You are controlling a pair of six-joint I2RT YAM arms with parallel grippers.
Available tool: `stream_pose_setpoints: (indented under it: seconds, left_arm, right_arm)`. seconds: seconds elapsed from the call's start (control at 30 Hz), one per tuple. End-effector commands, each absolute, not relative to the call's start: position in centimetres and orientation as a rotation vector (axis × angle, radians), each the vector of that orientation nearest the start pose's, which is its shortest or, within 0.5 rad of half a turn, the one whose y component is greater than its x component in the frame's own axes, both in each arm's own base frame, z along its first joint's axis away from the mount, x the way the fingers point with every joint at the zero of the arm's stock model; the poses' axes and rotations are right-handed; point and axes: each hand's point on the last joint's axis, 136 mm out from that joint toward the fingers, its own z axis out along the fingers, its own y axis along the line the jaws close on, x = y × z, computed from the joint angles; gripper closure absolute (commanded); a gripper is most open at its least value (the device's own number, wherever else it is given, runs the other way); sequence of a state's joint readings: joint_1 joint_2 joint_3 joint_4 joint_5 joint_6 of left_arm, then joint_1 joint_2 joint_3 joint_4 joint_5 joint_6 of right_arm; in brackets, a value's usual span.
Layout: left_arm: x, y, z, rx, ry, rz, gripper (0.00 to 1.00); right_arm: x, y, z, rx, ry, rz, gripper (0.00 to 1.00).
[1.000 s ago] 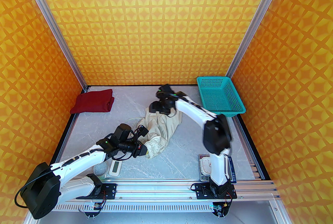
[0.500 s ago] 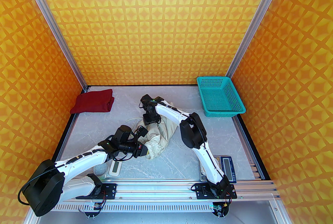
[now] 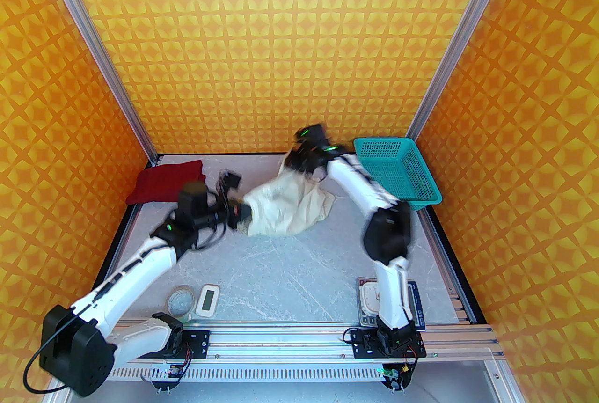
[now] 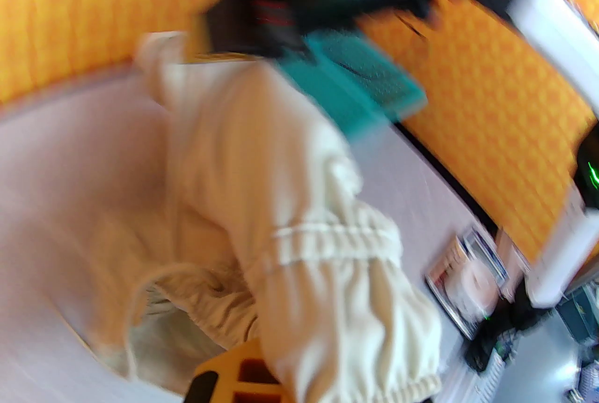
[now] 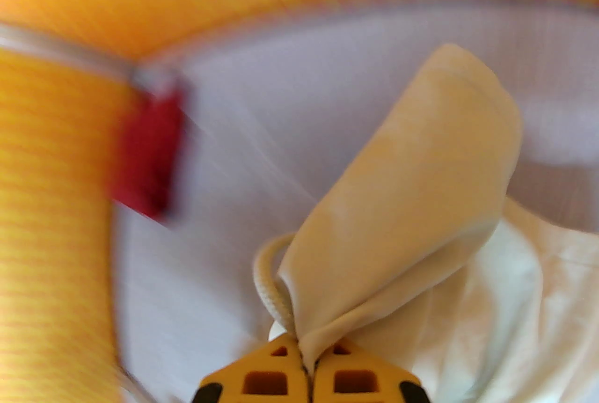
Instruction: Fold and stack the mixed laundry pile
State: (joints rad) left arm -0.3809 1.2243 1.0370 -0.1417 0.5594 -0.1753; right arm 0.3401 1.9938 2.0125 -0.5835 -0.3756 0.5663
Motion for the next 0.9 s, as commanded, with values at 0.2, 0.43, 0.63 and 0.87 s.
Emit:
stream_pose_setpoints:
  seconds: [0.2, 0.43, 0.63, 0.87]
  left_arm:
    - [31.3, -22.7, 32.8, 0.750, 1.805, -0.825, 1.00]
    - [27.6, -21.3, 30.9, 0.723, 1.865, -0.855, 1.00]
    - [24.7, -23.4, 25.3, 0.760, 2.015, -0.962, 1.00]
    - [21.4, -25.8, 19.4, 0.798, 2.144, -1.071, 1.00]
  right_arm:
    - [44.8, 20.0, 40.3, 0.075, 1.873, 0.900, 1.00]
    - [38.8, 15.1, 29.6, 0.368, 2.087, 0.757, 1.00]
    - [31.7, 13.7, 15.1, 0.668, 2.357, 0.796, 0.58]
    - [26.5, 10.3, 10.2, 0.728, 2.558, 0.566, 0.35]
